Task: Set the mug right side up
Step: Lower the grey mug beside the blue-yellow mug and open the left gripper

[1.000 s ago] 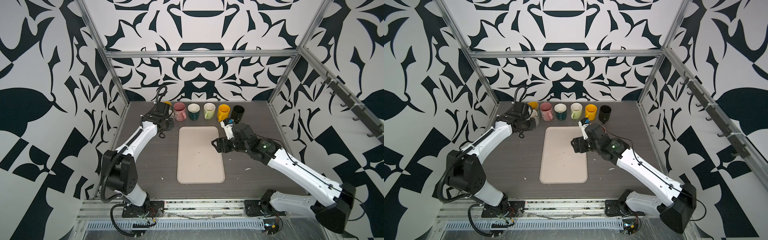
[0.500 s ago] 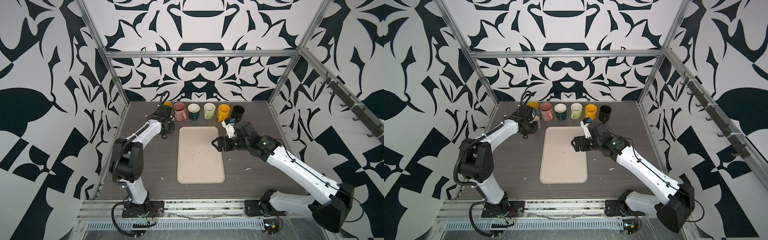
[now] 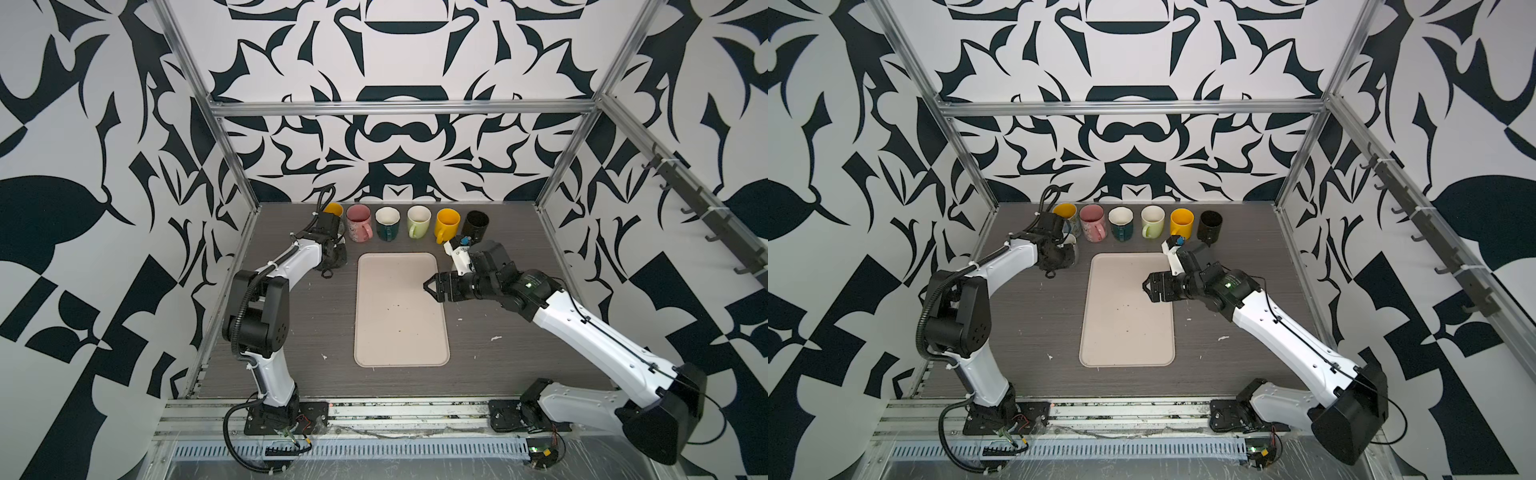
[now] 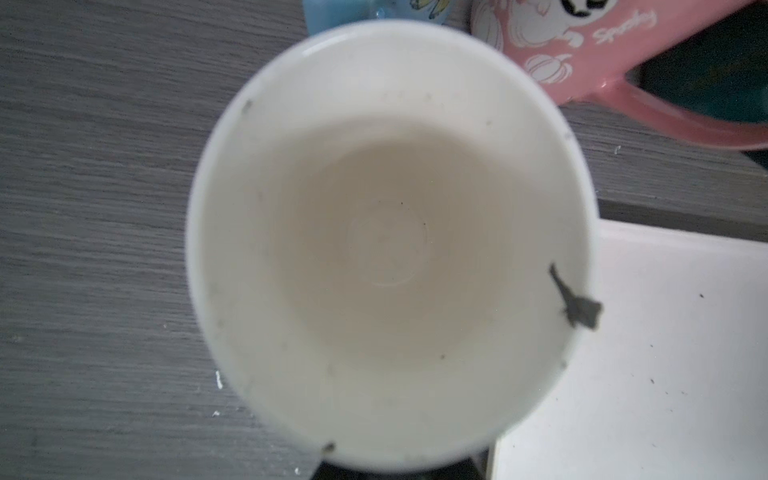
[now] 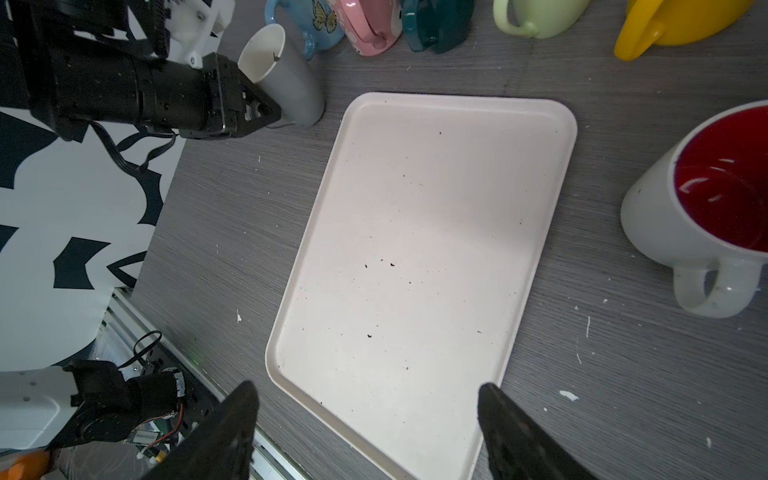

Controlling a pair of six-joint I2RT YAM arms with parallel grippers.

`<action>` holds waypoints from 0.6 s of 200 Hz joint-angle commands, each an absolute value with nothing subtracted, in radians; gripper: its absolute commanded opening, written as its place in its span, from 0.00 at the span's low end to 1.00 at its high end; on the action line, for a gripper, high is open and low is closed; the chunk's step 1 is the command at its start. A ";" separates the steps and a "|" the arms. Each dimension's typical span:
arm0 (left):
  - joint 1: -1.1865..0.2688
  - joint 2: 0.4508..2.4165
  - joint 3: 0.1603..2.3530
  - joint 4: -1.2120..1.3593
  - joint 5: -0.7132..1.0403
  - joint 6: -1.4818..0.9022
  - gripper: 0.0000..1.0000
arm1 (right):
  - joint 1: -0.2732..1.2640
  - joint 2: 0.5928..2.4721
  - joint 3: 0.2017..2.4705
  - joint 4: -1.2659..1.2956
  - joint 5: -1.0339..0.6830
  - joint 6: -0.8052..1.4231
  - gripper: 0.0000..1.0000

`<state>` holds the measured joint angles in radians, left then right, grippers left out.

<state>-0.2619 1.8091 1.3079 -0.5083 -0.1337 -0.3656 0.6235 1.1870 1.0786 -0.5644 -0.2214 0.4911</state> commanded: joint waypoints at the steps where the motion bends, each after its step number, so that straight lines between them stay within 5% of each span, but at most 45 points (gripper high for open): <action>1: -0.257 1.812 1.319 -0.489 -0.139 -0.356 0.00 | 0.620 1.199 1.114 -0.554 -0.243 0.499 0.86; 120: -0.256 1.851 1.334 -0.520 -0.147 -0.351 0.00 | 0.614 1.206 1.106 -0.546 -0.258 0.507 0.86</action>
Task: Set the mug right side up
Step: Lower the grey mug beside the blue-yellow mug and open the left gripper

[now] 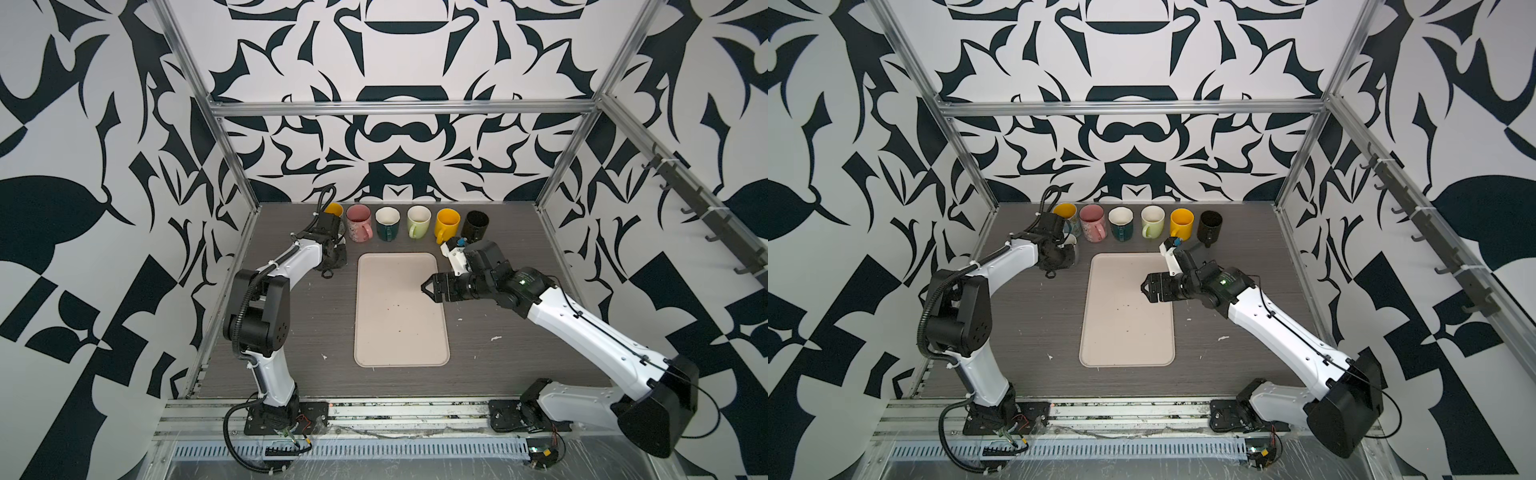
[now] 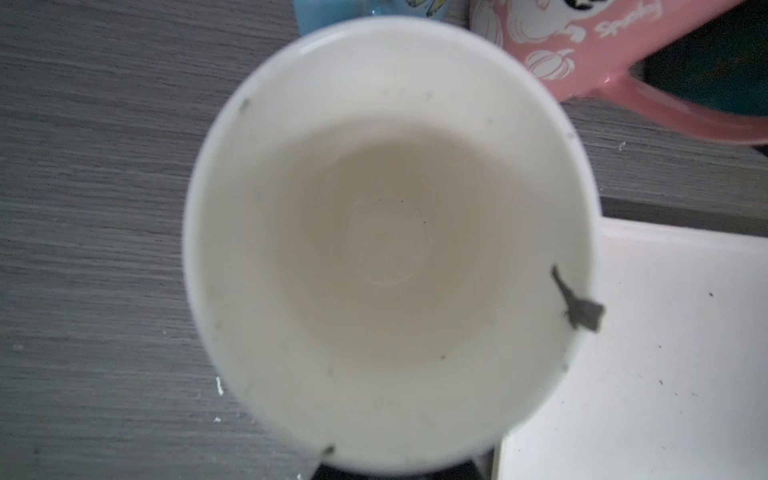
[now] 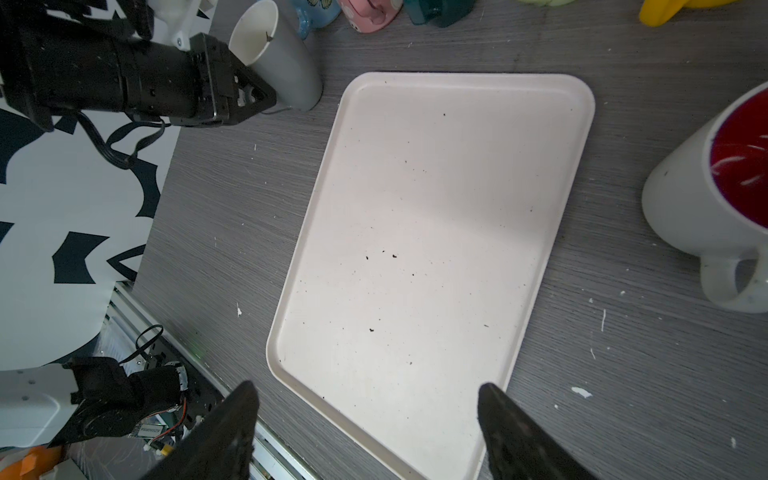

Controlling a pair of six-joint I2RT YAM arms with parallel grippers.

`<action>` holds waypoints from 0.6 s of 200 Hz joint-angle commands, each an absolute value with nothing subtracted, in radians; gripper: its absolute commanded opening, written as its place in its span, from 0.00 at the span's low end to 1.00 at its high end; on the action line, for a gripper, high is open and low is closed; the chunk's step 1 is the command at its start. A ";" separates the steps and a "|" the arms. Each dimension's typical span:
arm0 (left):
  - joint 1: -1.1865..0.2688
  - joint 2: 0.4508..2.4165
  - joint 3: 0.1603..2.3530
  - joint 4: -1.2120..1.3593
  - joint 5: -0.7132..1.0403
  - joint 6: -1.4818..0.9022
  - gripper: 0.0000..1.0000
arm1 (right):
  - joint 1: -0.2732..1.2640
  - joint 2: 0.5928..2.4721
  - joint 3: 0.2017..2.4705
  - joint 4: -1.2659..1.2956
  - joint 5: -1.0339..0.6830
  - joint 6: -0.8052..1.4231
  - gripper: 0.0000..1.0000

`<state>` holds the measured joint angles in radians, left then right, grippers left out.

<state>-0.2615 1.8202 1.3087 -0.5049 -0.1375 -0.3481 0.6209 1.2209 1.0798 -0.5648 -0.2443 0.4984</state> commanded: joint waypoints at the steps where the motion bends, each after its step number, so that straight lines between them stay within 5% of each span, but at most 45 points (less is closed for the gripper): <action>1: -0.255 1.851 1.335 -0.520 -0.146 -0.351 0.00 | 0.615 1.206 1.106 -0.546 -0.257 0.507 0.86; 64: -0.255 1.864 1.339 -0.532 -0.142 -0.361 0.01 | 0.612 1.207 1.100 -0.539 -0.261 0.510 0.87; 120: -0.255 1.859 1.329 -0.532 -0.137 -0.363 0.16 | 0.612 1.210 1.097 -0.536 -0.267 0.513 0.86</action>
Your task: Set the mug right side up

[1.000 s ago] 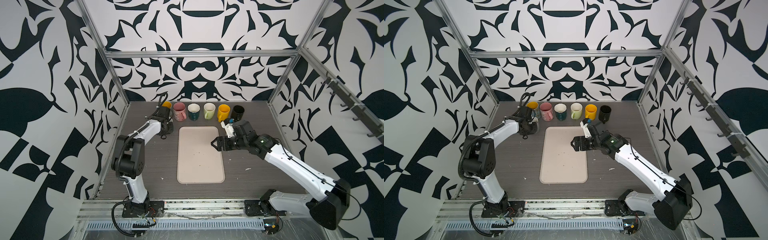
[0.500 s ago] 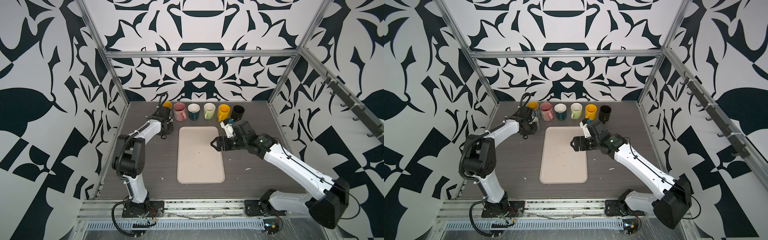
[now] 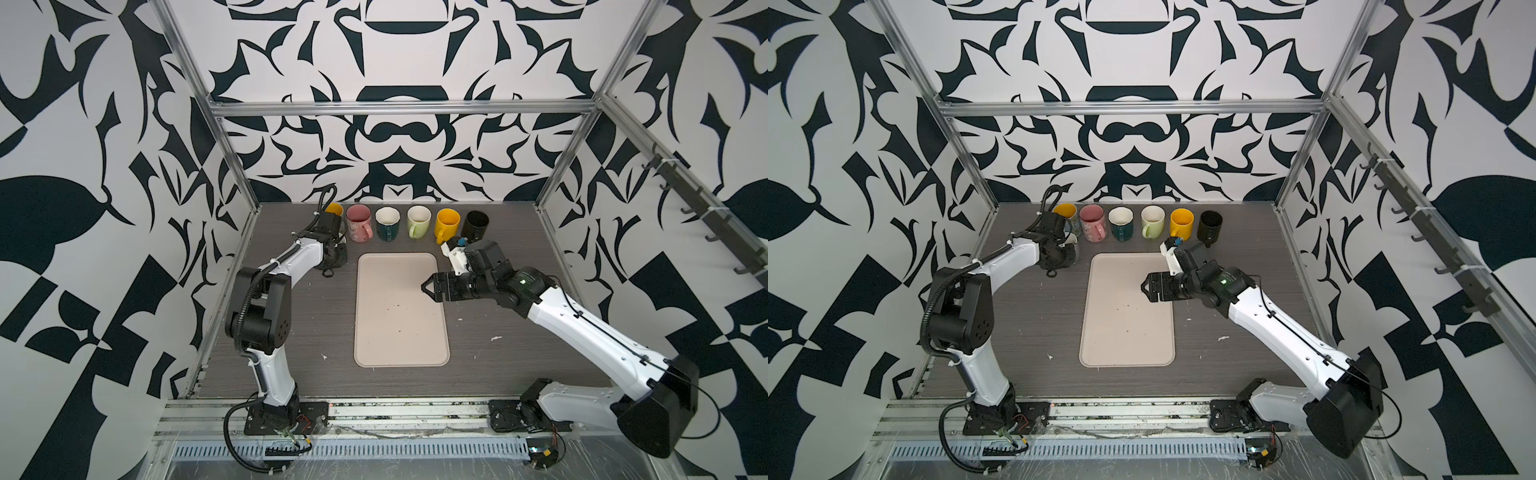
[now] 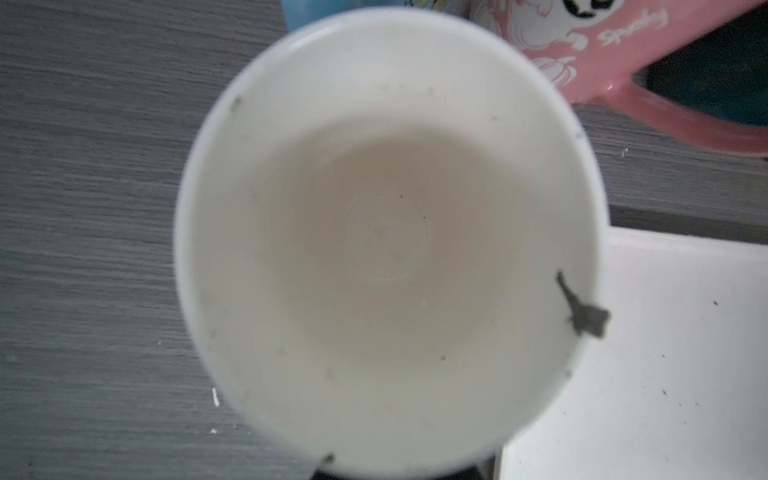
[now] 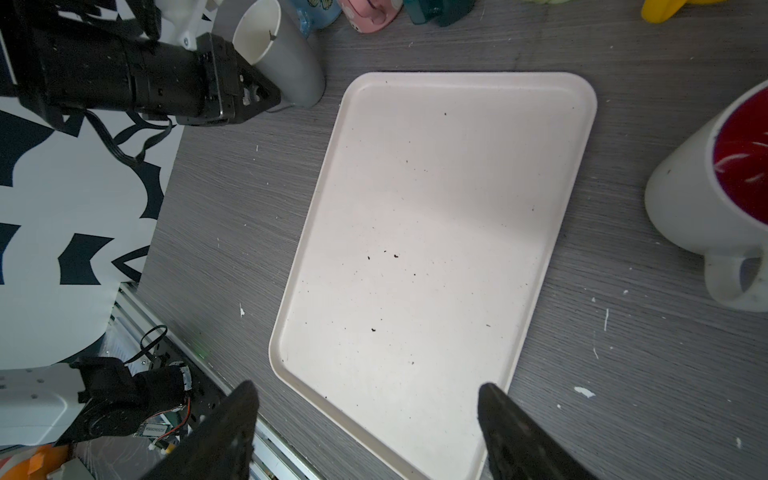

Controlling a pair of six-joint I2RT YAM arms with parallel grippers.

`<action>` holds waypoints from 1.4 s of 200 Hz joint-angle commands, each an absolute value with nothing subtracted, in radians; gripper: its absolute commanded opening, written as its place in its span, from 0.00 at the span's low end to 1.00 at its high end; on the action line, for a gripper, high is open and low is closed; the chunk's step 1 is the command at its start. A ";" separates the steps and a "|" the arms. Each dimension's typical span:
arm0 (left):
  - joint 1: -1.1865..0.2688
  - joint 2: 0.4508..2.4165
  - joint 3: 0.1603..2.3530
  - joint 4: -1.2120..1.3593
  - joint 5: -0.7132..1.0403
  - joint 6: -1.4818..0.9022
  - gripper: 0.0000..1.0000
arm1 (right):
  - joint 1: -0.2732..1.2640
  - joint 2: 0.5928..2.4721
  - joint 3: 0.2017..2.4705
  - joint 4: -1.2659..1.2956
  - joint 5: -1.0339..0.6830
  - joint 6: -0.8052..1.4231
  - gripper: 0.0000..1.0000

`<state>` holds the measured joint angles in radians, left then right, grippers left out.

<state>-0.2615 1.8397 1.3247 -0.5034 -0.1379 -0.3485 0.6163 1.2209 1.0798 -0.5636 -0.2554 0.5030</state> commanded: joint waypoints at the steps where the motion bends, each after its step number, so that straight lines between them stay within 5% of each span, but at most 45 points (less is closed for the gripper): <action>1: -0.255 1.859 1.328 -0.532 -0.137 -0.363 0.16 | 0.613 1.210 1.098 -0.537 -0.267 0.513 0.86; 121: -0.256 1.759 1.280 -0.519 -0.133 -0.362 0.43 | 0.611 1.212 1.102 -0.522 -0.284 0.513 0.86; 195: -0.257 1.522 1.163 -0.444 -0.172 -0.328 0.46 | 0.609 1.161 1.121 -0.542 -0.251 0.489 0.86; 280: -0.258 1.064 0.897 -0.296 -0.290 -0.283 0.60 | 0.601 0.980 1.154 -0.644 0.132 0.395 0.90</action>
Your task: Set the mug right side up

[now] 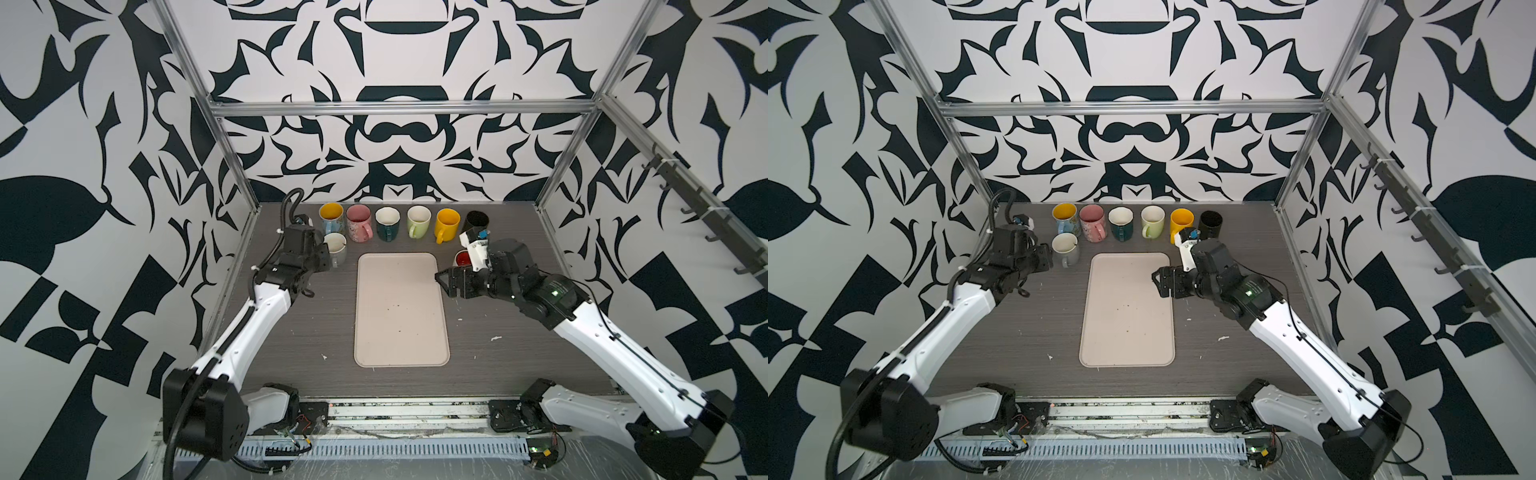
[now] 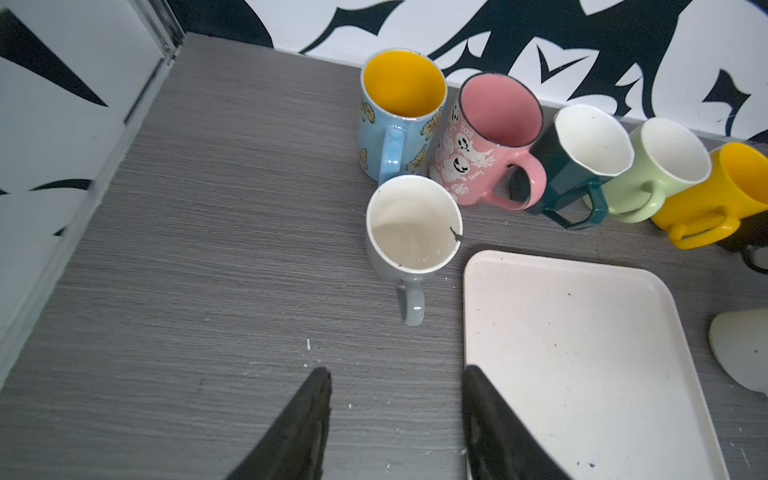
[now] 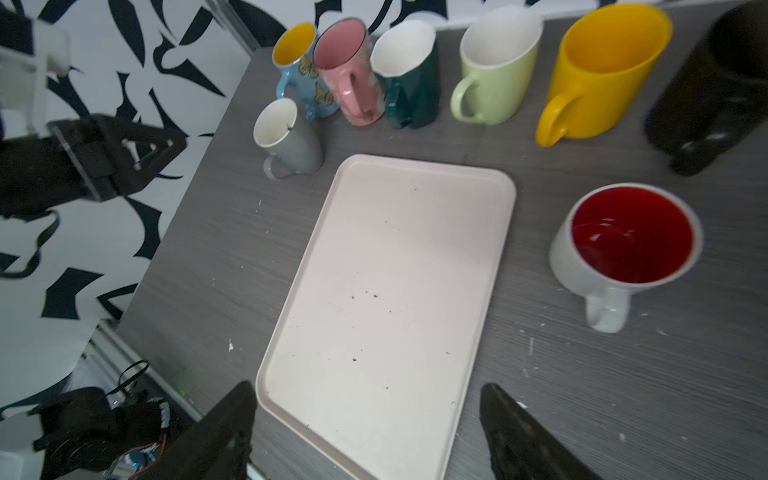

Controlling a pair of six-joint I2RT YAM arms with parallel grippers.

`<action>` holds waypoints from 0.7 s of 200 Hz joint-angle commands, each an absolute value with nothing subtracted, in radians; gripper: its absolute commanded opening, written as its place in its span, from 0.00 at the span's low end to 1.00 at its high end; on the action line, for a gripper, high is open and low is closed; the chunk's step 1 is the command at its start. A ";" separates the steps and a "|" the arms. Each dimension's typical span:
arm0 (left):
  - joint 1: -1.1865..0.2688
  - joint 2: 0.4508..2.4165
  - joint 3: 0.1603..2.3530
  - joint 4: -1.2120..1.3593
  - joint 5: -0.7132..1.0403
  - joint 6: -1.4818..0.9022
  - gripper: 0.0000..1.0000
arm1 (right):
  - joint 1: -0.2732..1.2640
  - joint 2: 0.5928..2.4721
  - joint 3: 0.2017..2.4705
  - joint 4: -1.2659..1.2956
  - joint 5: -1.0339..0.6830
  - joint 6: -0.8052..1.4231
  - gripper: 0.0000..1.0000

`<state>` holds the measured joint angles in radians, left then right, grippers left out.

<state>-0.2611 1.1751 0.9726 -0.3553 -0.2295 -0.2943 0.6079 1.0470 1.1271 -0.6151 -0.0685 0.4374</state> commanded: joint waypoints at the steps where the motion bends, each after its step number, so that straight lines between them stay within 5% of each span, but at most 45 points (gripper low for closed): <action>1: -0.257 1.059 0.892 -0.295 -0.291 -0.283 0.61 | 0.600 0.978 1.153 -0.644 0.141 0.396 0.90; 9: -0.257 1.014 0.854 -0.275 -0.308 -0.276 0.77 | 0.601 0.958 1.147 -0.647 0.218 0.388 0.94; 49: -0.257 0.830 0.664 -0.140 -0.454 -0.262 0.84 | 0.591 0.901 1.101 -0.643 0.521 0.333 1.00; 71: -0.255 0.764 0.574 -0.064 -0.563 -0.277 1.00 | 0.584 0.897 1.027 -0.575 0.668 0.285 1.00; 106: -0.256 0.701 0.436 0.077 -0.617 -0.215 1.00 | 0.554 0.884 0.783 -0.255 0.803 0.116 0.99; 140: -0.256 0.729 0.238 0.436 -0.627 -0.055 1.00 | 0.434 0.919 0.562 0.056 0.752 0.054 0.99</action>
<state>-0.2596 0.7101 0.3565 0.1169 -0.5716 -0.1673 0.5056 0.9047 0.6552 -0.2497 0.7170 0.1364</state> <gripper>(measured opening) 0.995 0.995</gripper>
